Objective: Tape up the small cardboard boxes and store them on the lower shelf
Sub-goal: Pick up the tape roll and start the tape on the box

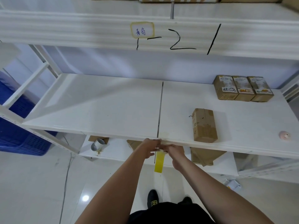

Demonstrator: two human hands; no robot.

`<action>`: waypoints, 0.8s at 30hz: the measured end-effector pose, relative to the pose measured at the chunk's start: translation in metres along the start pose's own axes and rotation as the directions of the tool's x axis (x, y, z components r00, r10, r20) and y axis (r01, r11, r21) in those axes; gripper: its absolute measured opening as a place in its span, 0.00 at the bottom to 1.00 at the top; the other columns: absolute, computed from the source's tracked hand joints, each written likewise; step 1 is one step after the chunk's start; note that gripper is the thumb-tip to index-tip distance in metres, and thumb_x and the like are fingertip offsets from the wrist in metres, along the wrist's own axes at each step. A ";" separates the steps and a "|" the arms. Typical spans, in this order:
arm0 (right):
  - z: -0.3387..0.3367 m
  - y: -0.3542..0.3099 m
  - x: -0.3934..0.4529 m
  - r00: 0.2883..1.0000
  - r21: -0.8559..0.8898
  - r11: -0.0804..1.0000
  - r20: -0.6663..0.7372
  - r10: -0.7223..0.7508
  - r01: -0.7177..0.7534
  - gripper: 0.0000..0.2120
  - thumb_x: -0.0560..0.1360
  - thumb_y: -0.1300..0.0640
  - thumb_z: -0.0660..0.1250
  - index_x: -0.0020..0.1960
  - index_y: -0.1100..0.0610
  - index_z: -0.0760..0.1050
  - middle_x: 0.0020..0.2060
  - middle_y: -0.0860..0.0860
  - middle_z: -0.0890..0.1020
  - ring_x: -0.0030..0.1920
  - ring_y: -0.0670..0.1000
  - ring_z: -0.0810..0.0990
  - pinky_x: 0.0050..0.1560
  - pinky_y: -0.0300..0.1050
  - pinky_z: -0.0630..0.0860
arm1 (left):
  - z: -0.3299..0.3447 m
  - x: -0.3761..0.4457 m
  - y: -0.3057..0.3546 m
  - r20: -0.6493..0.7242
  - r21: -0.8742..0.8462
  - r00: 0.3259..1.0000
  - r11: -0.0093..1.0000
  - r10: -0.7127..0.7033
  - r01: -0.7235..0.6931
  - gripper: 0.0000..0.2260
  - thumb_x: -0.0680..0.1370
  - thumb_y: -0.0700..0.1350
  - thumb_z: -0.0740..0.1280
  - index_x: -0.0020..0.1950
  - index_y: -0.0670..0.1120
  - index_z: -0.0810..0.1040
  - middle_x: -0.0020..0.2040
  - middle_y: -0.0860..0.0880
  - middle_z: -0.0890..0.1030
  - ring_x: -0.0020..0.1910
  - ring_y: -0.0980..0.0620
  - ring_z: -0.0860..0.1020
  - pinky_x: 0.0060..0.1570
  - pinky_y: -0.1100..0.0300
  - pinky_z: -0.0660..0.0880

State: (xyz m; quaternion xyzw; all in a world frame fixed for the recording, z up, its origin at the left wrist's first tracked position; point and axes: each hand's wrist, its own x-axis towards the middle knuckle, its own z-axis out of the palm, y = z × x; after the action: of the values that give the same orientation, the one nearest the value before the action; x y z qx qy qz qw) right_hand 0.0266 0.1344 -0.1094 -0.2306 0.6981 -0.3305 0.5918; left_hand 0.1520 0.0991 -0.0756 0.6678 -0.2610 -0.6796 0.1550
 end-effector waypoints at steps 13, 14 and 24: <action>-0.005 -0.007 -0.013 1.000 -0.027 1.000 -0.011 -0.004 0.004 0.04 0.74 0.59 0.74 0.49 0.57 0.84 0.53 0.56 0.85 0.58 0.56 0.81 0.60 0.50 0.75 | 0.007 -0.006 0.007 -0.006 -0.094 0.992 0.987 -0.128 0.127 0.07 0.78 0.45 0.73 0.45 0.45 0.78 0.48 0.50 0.82 0.51 0.51 0.80 0.52 0.57 0.71; -0.005 -0.007 -0.014 1.000 -0.030 1.000 -0.013 -0.008 0.007 0.06 0.74 0.59 0.75 0.50 0.58 0.84 0.53 0.57 0.85 0.58 0.57 0.81 0.61 0.51 0.75 | 0.008 -0.007 0.007 -0.008 -0.096 0.991 0.987 -0.133 0.132 0.07 0.78 0.45 0.73 0.44 0.45 0.78 0.48 0.50 0.82 0.51 0.51 0.80 0.52 0.57 0.71; -0.009 -0.020 -0.013 0.993 -0.108 0.989 -0.082 0.089 -0.097 0.09 0.72 0.53 0.77 0.42 0.57 0.81 0.36 0.49 0.82 0.37 0.47 0.77 0.34 0.40 0.67 | 0.013 -0.012 0.010 -0.054 -0.118 0.988 0.984 -0.143 0.136 0.07 0.79 0.41 0.72 0.43 0.44 0.77 0.39 0.51 0.82 0.43 0.53 0.82 0.43 0.58 0.71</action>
State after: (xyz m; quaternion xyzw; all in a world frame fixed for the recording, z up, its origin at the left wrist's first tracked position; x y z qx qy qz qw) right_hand 0.0191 0.1321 -0.0848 -0.2176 0.7479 -0.2715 0.5652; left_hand 0.1382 0.0997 -0.0611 0.6954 -0.1692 -0.6815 0.1528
